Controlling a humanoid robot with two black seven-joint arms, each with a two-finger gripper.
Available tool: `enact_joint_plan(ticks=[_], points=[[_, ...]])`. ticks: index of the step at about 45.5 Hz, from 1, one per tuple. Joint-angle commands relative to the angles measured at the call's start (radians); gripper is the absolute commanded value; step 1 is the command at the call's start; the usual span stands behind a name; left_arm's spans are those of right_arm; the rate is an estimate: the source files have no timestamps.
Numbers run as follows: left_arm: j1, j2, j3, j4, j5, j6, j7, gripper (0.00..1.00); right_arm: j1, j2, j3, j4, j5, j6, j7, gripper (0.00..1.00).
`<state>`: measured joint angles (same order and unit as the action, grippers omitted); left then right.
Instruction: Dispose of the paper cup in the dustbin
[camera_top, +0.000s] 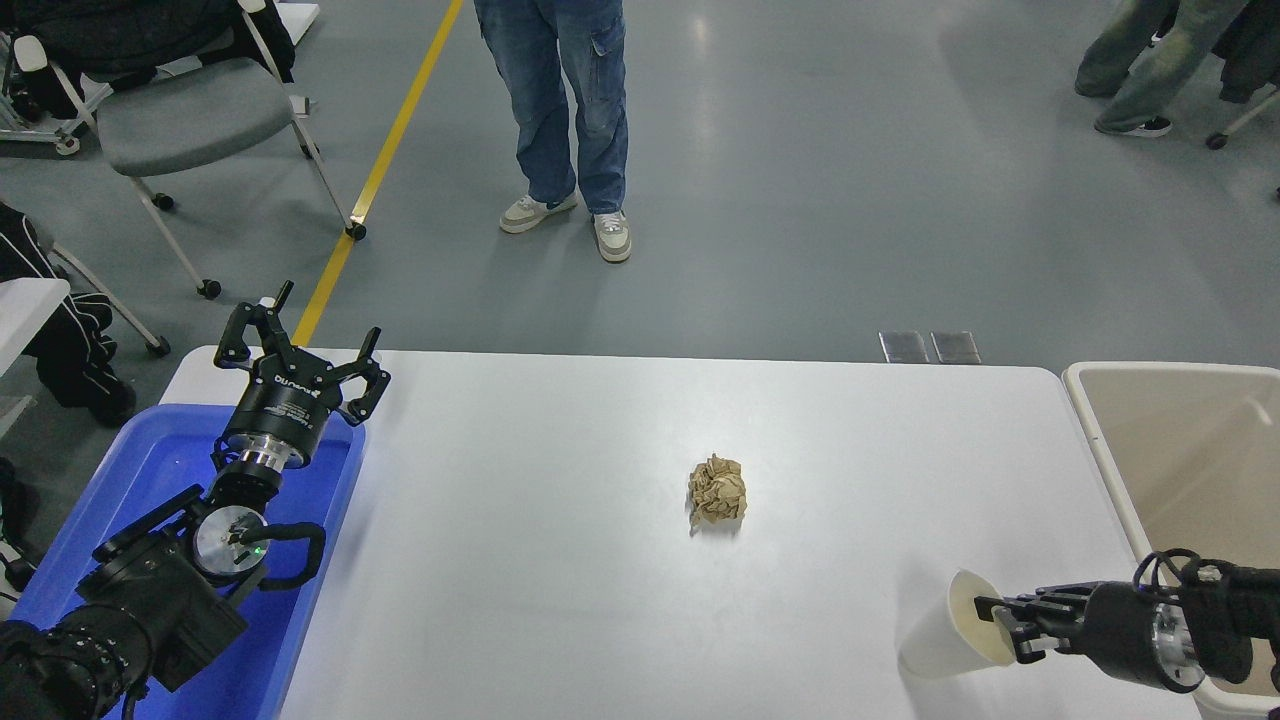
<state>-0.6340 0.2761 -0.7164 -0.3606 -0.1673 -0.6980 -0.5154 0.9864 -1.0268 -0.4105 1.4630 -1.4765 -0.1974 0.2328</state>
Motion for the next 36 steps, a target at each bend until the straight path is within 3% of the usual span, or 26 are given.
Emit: enact_joint_plan(ticks=[1,12,23,36], points=[[0.000,0.000,0.000,0.000,0.000,0.000,0.000,1.00,0.095,-0.136,0.007,0.088,0.002,0.079,0.008,0.00],[0.000,0.000,0.000,0.000,0.000,0.002,0.000,1.00,0.268,-0.303,0.033,0.195,0.002,0.249,0.042,0.00],[0.000,0.000,0.000,0.000,0.000,0.002,0.000,1.00,0.480,-0.400,0.119,0.244,0.094,0.518,0.049,0.00],[0.000,0.000,0.000,0.000,0.000,0.002,0.000,1.00,0.555,-0.458,0.300,0.244,0.153,0.736,0.048,0.00]])
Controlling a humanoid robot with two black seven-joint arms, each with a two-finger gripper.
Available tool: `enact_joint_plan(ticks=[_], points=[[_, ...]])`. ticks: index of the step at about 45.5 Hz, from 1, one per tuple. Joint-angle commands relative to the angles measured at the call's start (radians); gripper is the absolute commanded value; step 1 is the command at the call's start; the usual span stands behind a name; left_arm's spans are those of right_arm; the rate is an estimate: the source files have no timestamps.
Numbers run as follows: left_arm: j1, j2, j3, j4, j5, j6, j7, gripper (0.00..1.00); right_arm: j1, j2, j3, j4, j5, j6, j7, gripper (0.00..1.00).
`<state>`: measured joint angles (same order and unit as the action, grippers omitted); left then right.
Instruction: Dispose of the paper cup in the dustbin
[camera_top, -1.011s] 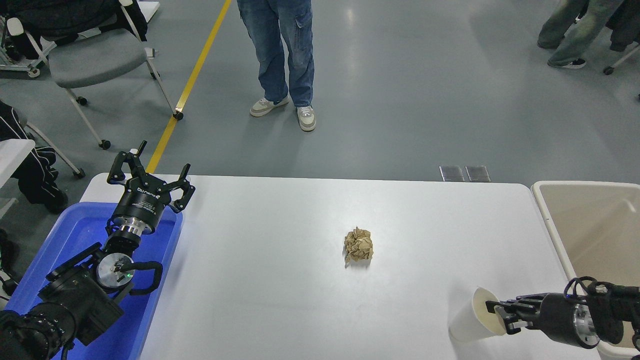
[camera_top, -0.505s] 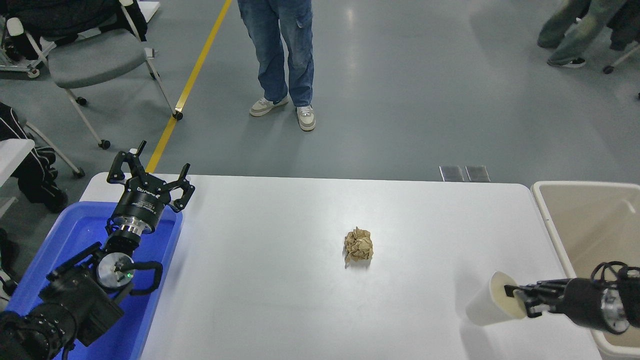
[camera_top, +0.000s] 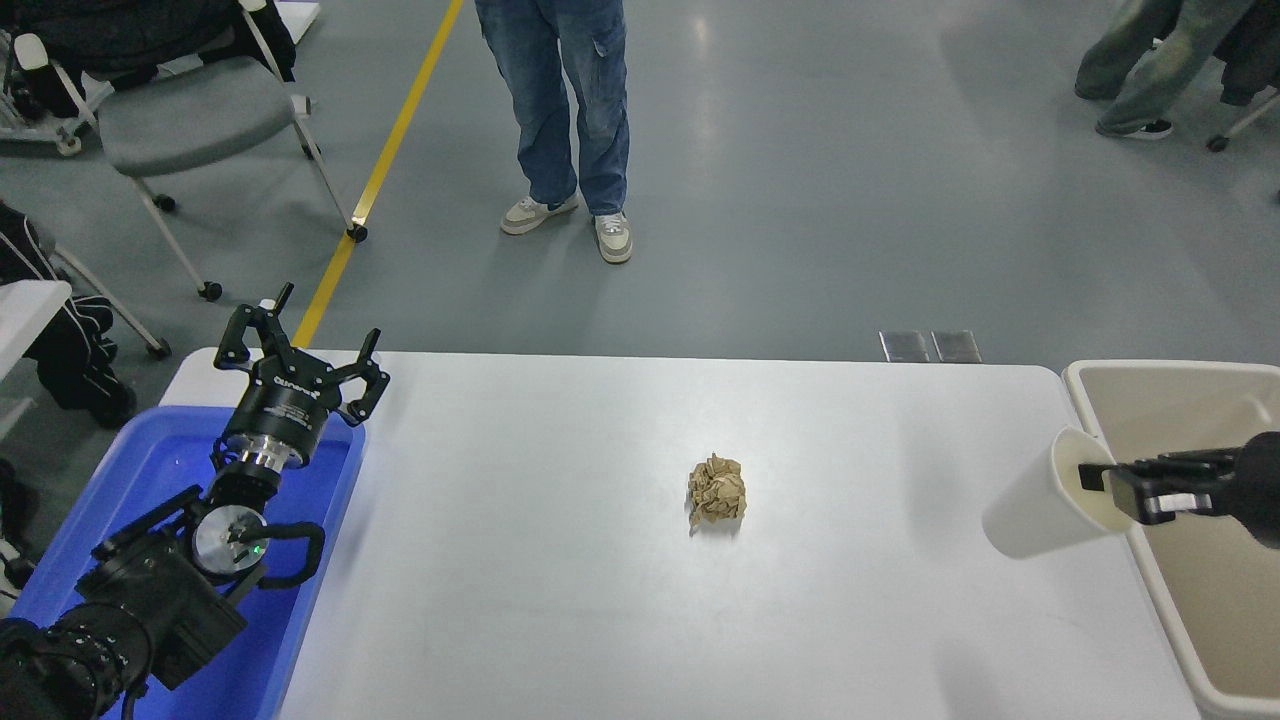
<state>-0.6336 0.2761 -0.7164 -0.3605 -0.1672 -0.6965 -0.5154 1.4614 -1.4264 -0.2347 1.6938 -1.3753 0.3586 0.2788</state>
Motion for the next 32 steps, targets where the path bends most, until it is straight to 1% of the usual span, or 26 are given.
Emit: enact_joint_plan(ticks=[1,23,28,32], points=[[0.000,0.000,0.000,0.000,-0.002,0.000,0.000,1.00,0.080,-0.058,0.124,0.014,0.051,0.180,0.002,0.00],[0.000,0.000,0.000,0.000,0.000,0.002,0.000,1.00,0.057,-0.085,0.118,-0.022,0.055,0.158,-0.003,0.00],[0.000,0.000,0.000,0.000,-0.002,0.002,0.000,1.00,0.033,-0.071,0.098,-0.101,0.064,0.077,-0.004,0.00],[0.000,0.000,0.000,0.000,-0.002,0.002,0.000,1.00,-0.028,-0.036,0.078,-0.167,0.125,-0.016,-0.004,0.00]])
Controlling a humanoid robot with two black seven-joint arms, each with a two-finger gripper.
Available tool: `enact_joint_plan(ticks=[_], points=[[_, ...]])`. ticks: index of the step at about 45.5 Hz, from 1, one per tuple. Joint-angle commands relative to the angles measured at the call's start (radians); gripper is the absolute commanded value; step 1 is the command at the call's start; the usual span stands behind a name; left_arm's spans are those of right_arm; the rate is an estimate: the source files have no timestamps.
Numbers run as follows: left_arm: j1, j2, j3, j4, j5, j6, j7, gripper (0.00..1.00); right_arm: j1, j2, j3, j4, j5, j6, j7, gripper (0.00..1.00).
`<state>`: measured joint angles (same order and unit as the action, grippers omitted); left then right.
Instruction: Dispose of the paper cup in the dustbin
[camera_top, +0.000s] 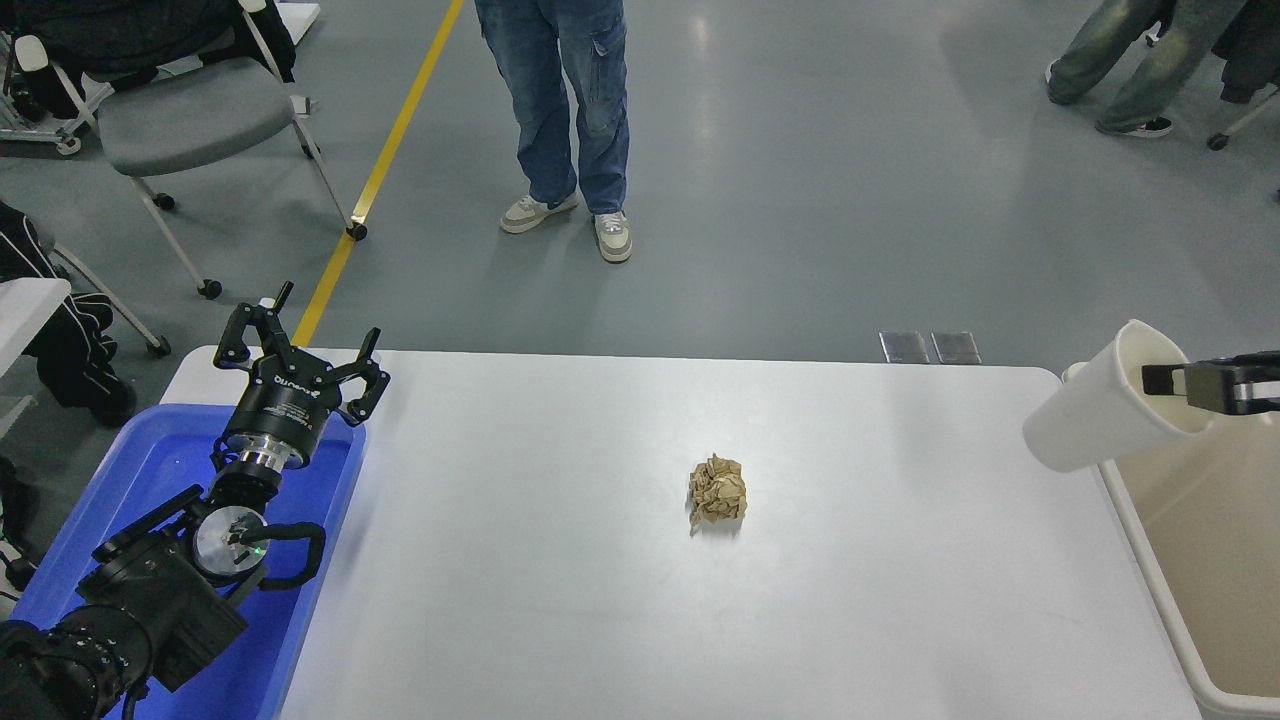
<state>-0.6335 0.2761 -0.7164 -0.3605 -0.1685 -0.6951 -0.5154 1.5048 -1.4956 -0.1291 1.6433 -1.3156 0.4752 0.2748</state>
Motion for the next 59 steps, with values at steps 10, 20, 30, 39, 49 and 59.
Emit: enact_joint_plan(ticks=[10,20,30,39,49,59], points=[[0.000,0.000,0.000,0.000,0.000,0.000,0.000,1.00,-0.264,0.103,-0.030,-0.261,0.206,-0.323,0.000,0.00],[0.000,0.000,0.000,0.000,0.000,0.000,0.000,1.00,-0.440,0.230,-0.029,-0.485,0.465,-0.478,-0.002,0.00],[0.000,0.000,0.000,0.000,0.000,0.000,0.000,1.00,-0.649,0.445,-0.015,-0.790,0.783,-0.584,0.000,0.00],[0.000,0.000,0.000,0.000,0.000,0.000,0.000,1.00,-0.785,0.687,-0.009,-1.155,1.064,-0.598,-0.005,0.00],[0.000,0.000,0.000,0.000,0.000,0.000,0.000,1.00,-0.887,0.948,0.008,-1.540,1.234,-0.589,-0.029,0.00],[0.000,0.000,0.000,0.000,0.000,0.000,0.000,1.00,-0.917,1.107,0.160,-1.689,1.345,-0.673,-0.066,0.00]])
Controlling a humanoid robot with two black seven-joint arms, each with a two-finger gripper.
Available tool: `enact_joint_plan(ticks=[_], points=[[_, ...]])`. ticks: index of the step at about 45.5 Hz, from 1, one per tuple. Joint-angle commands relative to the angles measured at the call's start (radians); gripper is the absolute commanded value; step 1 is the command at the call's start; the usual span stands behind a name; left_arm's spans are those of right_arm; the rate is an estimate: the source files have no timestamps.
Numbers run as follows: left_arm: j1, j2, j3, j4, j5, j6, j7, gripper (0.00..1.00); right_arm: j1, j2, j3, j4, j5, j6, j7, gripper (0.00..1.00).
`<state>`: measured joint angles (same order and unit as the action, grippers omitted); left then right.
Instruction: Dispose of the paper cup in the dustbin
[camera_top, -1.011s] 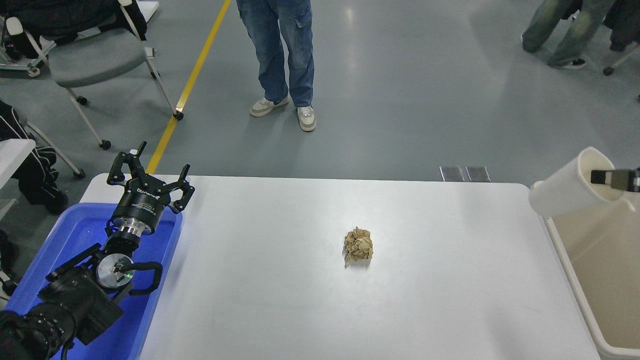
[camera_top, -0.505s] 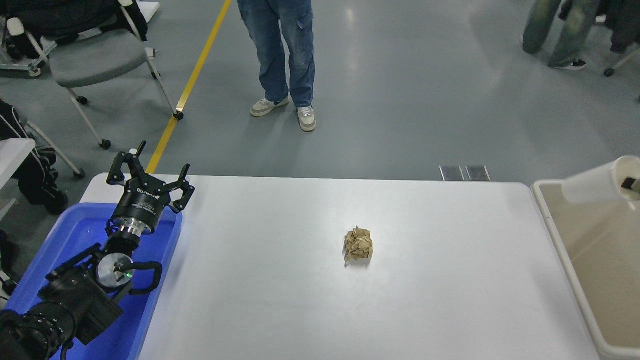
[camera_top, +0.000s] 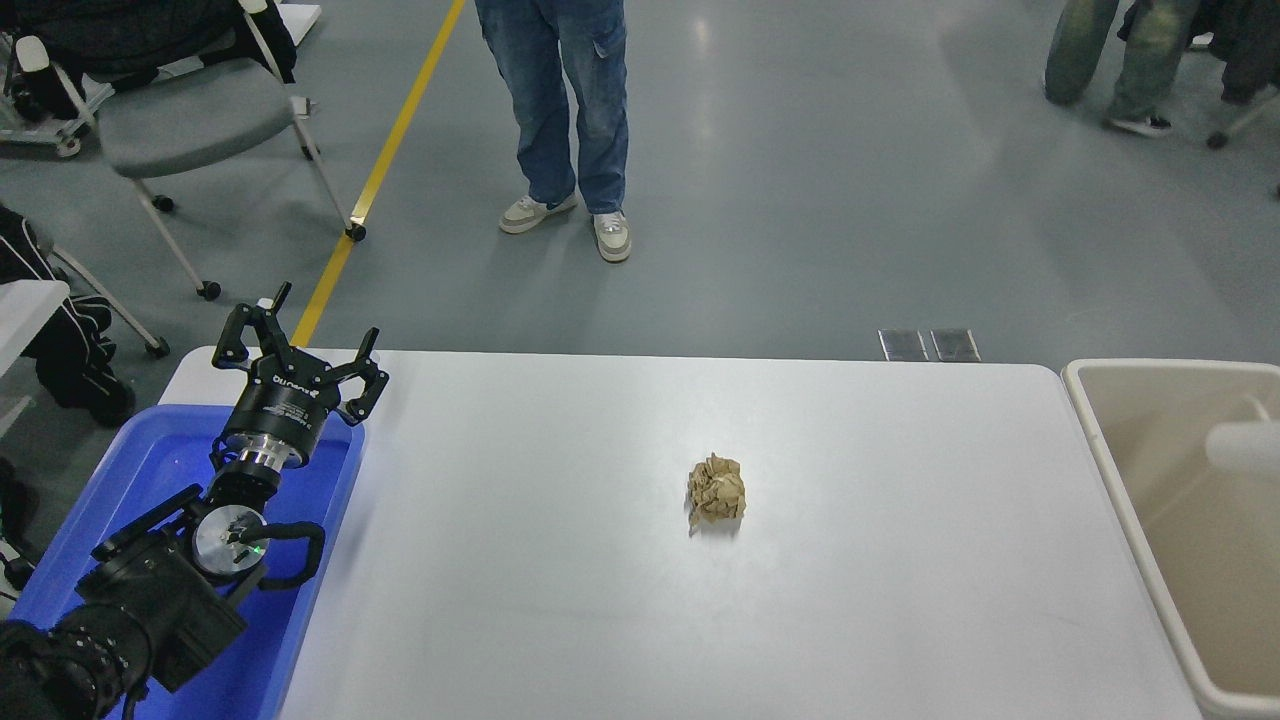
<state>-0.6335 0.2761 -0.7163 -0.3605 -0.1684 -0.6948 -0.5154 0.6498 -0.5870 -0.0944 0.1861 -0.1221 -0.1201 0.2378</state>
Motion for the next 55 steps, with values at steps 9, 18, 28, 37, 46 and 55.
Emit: enact_joint_plan(ticks=[9,18,28,37,46,55], points=[[0.000,-0.001,0.000,0.000,0.000,0.000,0.000,1.00,-0.062,0.234,0.307,-0.228,0.153,-0.187,-0.029,0.00],[0.000,0.000,0.000,0.000,0.000,0.000,0.000,1.00,-0.062,0.239,0.361,-0.223,0.153,-0.191,-0.029,0.00],[0.000,0.000,0.000,0.000,0.000,0.000,0.000,1.00,-0.064,0.242,0.355,-0.221,0.153,-0.185,-0.029,0.00],[0.000,0.000,0.000,0.000,0.000,0.000,0.000,1.00,-0.064,0.242,0.363,-0.221,0.153,-0.184,-0.031,0.02],[0.000,0.000,0.000,0.000,0.000,0.000,-0.002,1.00,-0.062,0.242,0.341,-0.221,0.151,-0.181,-0.029,0.99],[-0.002,0.000,0.000,0.000,0.000,0.000,0.000,1.00,-0.058,0.240,0.341,-0.224,0.150,-0.181,-0.029,0.99]])
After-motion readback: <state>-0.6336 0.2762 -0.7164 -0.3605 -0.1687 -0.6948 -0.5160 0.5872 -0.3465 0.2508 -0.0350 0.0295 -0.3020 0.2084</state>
